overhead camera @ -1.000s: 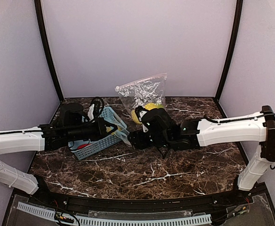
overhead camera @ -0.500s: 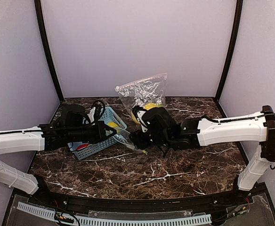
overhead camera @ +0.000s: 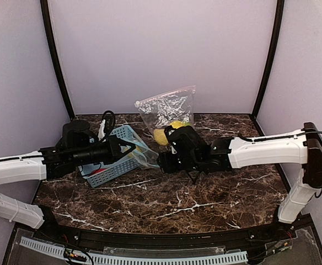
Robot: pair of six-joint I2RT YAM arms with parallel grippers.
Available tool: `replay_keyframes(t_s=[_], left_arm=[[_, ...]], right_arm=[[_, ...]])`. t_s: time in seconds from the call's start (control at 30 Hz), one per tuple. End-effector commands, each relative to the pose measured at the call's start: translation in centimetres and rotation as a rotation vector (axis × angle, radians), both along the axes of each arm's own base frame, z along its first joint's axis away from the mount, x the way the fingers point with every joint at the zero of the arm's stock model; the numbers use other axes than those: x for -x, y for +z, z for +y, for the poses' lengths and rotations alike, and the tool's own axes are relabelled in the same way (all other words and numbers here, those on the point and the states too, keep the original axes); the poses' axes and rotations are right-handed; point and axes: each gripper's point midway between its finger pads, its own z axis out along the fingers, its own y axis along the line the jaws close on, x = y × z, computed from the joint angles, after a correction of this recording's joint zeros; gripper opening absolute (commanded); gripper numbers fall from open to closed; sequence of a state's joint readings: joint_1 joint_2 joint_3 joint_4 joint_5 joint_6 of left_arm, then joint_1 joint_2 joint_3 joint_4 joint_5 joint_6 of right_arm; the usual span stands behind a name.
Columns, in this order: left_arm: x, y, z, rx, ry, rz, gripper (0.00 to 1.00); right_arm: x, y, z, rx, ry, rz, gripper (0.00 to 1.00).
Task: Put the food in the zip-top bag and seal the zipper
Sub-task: Pass from the left arm to the right
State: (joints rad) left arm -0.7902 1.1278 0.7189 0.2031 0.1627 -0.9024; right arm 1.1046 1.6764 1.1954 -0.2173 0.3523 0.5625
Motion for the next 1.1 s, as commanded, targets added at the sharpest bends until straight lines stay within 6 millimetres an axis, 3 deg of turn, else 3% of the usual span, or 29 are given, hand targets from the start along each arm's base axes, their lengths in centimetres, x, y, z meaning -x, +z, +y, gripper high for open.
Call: replay_keyframes(t_s=[0.0, 0.27, 0.57, 0.87, 1.07], left_arm=[[0.2, 0.8, 0.1, 0.066, 0.013, -0.006, 0.01], [0.3, 0.6, 0.5, 0.078, 0.027, -0.008, 0.01], [0.5, 0.5, 0.6, 0.099, 0.025, -0.011, 0.01], [0.7, 0.2, 0.5, 0.095, 0.014, -0.003, 0.01], [0.9, -1.5, 1.3, 0.017, 0.030, 0.018, 0.01]], right_arm=[[-0.1, -1.4, 0.1, -0.071, -0.063, 0.101, 0.64], [-0.4, -1.9, 0.6, -0.293, -0.155, 0.257, 0.59], [-0.2, -2.4, 1.3, -0.387, -0.188, 0.336, 0.53], [-0.8, -1.1, 1.4, -0.432, -0.178, 0.289, 0.22], [-1.1, -0.5, 0.2, -0.392, -0.177, 0.215, 0.00]])
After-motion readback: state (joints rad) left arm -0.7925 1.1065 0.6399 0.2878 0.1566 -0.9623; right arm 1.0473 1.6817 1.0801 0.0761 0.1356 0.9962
